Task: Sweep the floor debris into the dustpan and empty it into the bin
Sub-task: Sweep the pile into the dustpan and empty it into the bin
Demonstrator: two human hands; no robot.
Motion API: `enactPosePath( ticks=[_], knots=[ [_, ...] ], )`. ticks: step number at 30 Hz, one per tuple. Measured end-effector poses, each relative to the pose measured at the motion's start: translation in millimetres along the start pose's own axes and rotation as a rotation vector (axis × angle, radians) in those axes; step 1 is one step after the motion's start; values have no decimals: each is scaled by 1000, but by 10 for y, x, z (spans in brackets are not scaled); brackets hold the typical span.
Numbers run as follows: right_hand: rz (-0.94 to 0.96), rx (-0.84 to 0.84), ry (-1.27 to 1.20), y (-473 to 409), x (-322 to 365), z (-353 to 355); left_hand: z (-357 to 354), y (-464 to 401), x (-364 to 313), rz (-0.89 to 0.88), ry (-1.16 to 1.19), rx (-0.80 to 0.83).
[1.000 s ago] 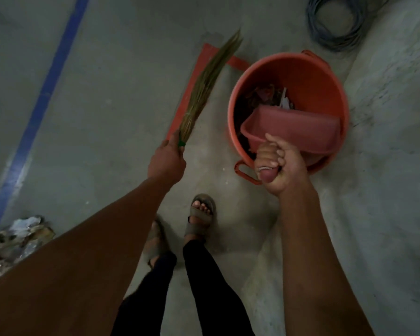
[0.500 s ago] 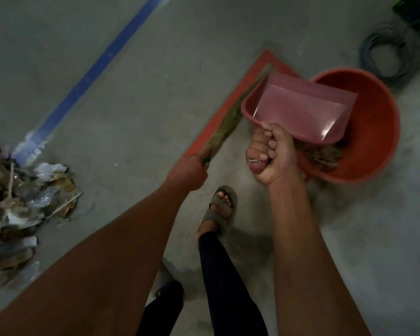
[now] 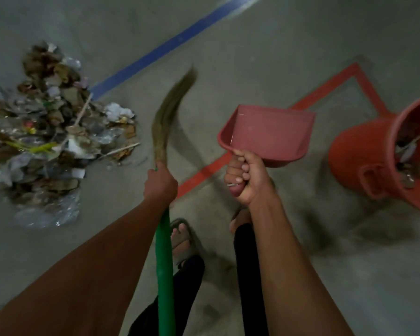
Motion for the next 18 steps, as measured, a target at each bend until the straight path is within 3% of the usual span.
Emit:
enactPosePath(
  ticks=[7, 11, 14, 18],
  knots=[
    [-192, 96, 178, -145, -1025, -407, 306, -108, 605, -152, 199, -205],
    [-250, 114, 256, -297, -1376, -476, 182, -358, 539, -273, 207, -163],
    [-291, 118, 307, -481, -1585, -443, -30, -666, 619, -238, 188, -99],
    [-357, 97, 384, -770, -1831, -392, -178, -1030, 1054, -48, 352, -162]
  ],
)
Point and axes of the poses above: each hand's wrist, its own y-axis away from the middle knuckle, its own z-axis out of the back of the hand, x = y × z, the point moved 8 cm from there along -y, towards the middle knuckle, and after that the axes turned 11 degrees about -y, right-handed, at the moved point
